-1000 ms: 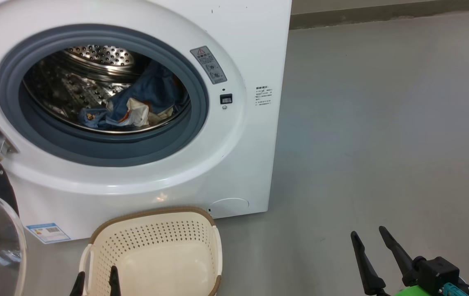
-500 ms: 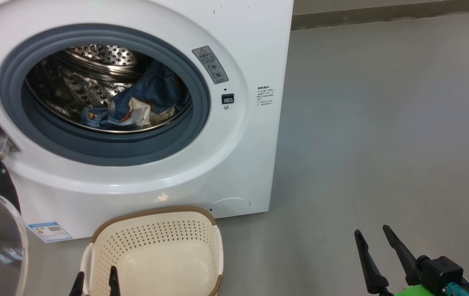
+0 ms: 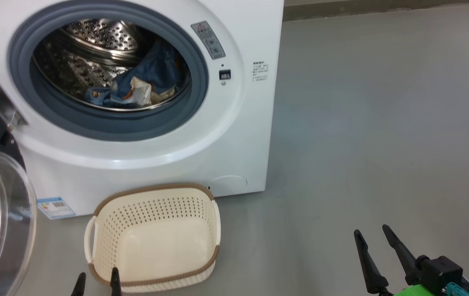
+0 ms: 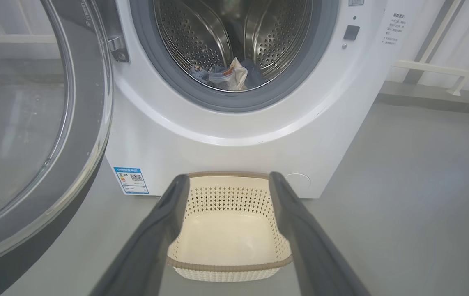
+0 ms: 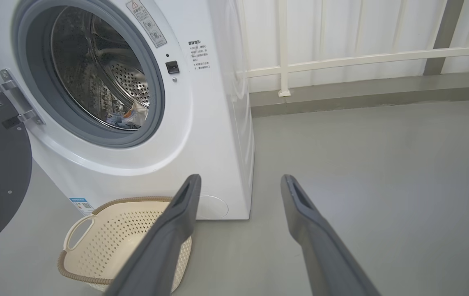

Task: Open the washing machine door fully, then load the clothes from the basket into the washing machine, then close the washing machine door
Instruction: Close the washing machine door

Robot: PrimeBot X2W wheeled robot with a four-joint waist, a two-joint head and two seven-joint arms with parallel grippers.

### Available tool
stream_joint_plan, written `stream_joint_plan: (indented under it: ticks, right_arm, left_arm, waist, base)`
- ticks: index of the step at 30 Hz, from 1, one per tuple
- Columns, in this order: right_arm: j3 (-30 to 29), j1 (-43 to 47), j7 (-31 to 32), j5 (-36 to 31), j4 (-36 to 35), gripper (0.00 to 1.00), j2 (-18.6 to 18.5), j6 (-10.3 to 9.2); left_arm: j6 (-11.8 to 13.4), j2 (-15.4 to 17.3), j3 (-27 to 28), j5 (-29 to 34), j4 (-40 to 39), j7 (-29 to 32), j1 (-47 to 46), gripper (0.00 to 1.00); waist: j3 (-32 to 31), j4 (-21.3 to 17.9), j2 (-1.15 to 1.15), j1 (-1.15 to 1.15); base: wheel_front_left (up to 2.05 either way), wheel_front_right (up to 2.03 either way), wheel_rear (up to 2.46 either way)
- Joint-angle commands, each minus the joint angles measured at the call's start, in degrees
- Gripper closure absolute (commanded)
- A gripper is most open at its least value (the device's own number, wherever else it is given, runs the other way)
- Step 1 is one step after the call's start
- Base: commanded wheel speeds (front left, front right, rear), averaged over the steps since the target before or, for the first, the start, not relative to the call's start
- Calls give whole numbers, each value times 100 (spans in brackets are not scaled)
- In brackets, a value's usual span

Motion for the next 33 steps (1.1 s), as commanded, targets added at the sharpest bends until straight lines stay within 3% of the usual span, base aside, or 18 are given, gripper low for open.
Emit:
stream_joint_plan:
  ticks: [1,9,23,33]
  right_arm:
    - [155,-95,-28,-20,-148,0,-43,35]
    - [186,-118,-28,-14,-142,0,-42,35]
    - [177,-152,-28,-12,-136,0,-55,35]
    - [254,-240,-28,-23,-149,0,-141,35]
  left_arm:
    - [24,53,174,33,-100,-37,-107,0]
    - [23,53,186,26,-68,-37,-144,0]
    - [14,53,177,48,-53,-37,-184,0]
    - [9,53,281,117,-67,-37,-197,0]
  waist:
    - [3,0,0,0]
    - [59,1,0,0]
    - [102,33,0,0]
    - [56,683,0,0]
  base:
    - [-154,154,0]
    - [-92,92,0]
    - [-4,4,0]
    - [0,0,0]
